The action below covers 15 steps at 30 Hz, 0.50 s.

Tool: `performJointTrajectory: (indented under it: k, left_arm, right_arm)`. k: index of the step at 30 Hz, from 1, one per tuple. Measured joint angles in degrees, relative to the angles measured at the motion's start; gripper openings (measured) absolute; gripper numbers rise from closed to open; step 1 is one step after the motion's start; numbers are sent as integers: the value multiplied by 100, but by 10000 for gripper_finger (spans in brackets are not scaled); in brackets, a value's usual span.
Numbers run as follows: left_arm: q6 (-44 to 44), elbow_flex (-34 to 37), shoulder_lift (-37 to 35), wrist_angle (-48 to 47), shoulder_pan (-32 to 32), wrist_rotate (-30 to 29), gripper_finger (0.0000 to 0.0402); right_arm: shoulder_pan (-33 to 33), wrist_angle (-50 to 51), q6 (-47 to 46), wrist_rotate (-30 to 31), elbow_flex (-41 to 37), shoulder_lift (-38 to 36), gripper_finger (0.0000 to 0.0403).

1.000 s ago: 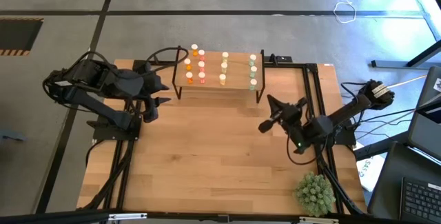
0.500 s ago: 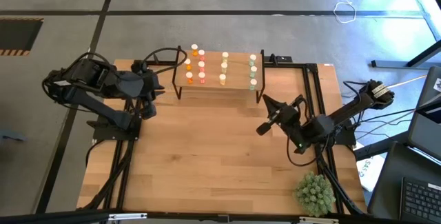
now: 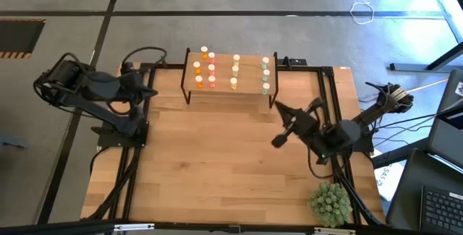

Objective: Pick and place medicine bottles onto shelf by color
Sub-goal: Return to Home Position

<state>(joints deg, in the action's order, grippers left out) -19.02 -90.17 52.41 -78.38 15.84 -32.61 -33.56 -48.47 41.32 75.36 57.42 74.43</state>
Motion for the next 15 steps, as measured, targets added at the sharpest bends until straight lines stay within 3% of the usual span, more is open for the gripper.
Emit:
performJointTrajectory:
  k: [4, 10, 12, 15]
  left_arm:
    - [79, 287, -281, 294, 0, 6, 2]
    - [595, 468, -615, 727, 0, 54, 1]
    - [649, 470, -745, 777, 0, 75, 1]
    - [654, 472, -1002, 755, 0, 130, 1]
  right_arm:
    - [-37, 1457, -1571, -1428, 108, -45, 0]
    - [476, 5570, -4934, -3916, 1133, -124, 0]
    - [723, 6646, -5469, -4849, 1531, -114, 0]
    - [1013, 7501, -5406, -6072, 2006, -126, 0]
